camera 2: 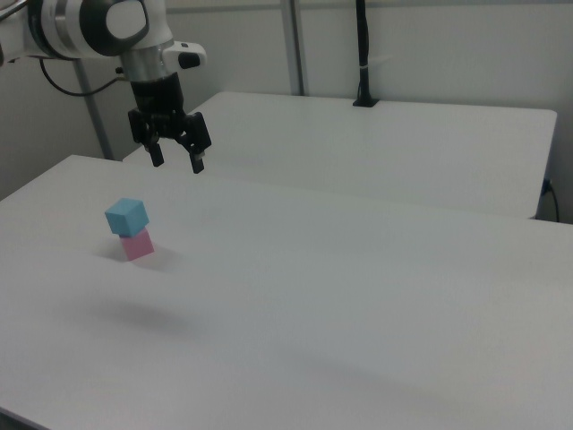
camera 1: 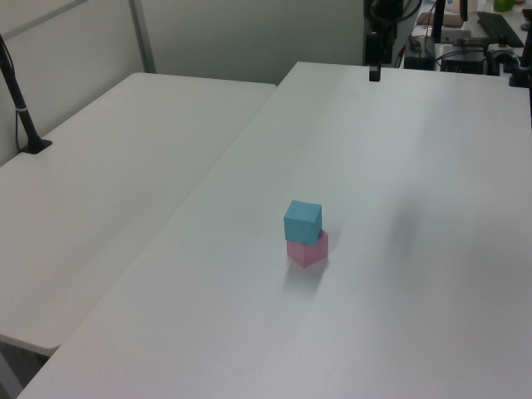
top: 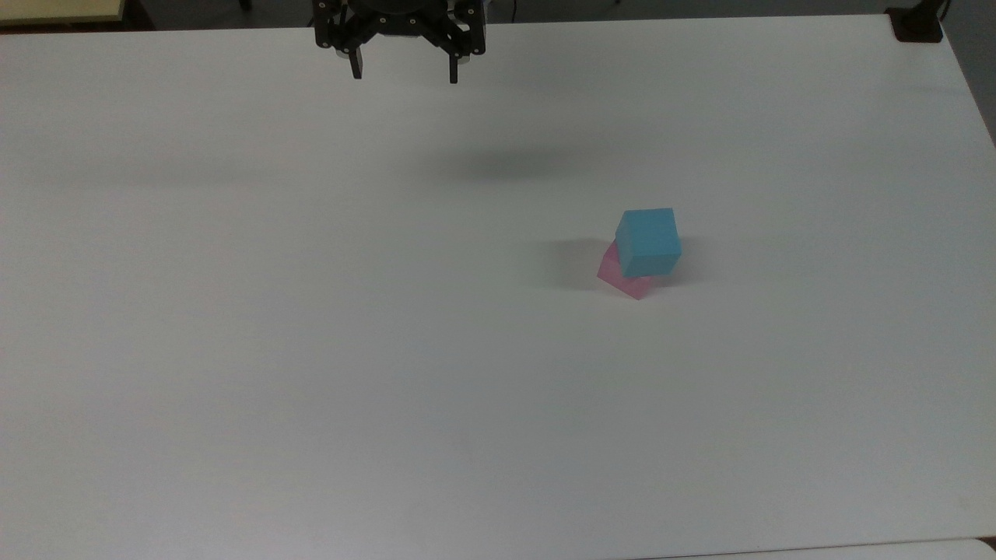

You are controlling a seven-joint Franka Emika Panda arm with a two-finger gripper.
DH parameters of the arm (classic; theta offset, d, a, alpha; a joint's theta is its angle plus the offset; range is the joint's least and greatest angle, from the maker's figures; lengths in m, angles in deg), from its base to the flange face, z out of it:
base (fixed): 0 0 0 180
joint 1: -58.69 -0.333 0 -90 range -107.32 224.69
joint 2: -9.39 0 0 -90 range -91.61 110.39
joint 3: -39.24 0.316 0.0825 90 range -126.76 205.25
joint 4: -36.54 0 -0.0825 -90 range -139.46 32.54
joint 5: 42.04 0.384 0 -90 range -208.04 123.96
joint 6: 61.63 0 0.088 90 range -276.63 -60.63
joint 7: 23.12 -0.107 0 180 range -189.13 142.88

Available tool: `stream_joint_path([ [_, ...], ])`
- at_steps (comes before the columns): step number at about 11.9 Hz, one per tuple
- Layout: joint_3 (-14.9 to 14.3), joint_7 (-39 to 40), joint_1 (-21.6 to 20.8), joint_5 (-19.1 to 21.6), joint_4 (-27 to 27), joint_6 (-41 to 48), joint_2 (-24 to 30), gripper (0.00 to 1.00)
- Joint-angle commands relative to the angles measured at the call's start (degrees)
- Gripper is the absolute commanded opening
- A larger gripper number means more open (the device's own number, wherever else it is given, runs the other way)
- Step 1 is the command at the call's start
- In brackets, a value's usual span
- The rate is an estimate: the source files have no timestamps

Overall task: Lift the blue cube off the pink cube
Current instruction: 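Move the open gripper toward the blue cube atop the pink cube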

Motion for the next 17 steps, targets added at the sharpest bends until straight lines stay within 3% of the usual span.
stream_joint_path([
  [1,-0.39,0.64,0.04,0.93,-1.67,1.27,1.82,1.0],
  [12,0.58,-0.06,-1.27,1.71,-0.71,-0.04,-0.11,1.0],
  [15,0.58,-0.33,-5.49,4.61,-0.26,-2.06,-0.91,1.0],
  [17,0.49,-4.61,-9.6,5.15,-0.17,-4.77,-2.57,1.0],
])
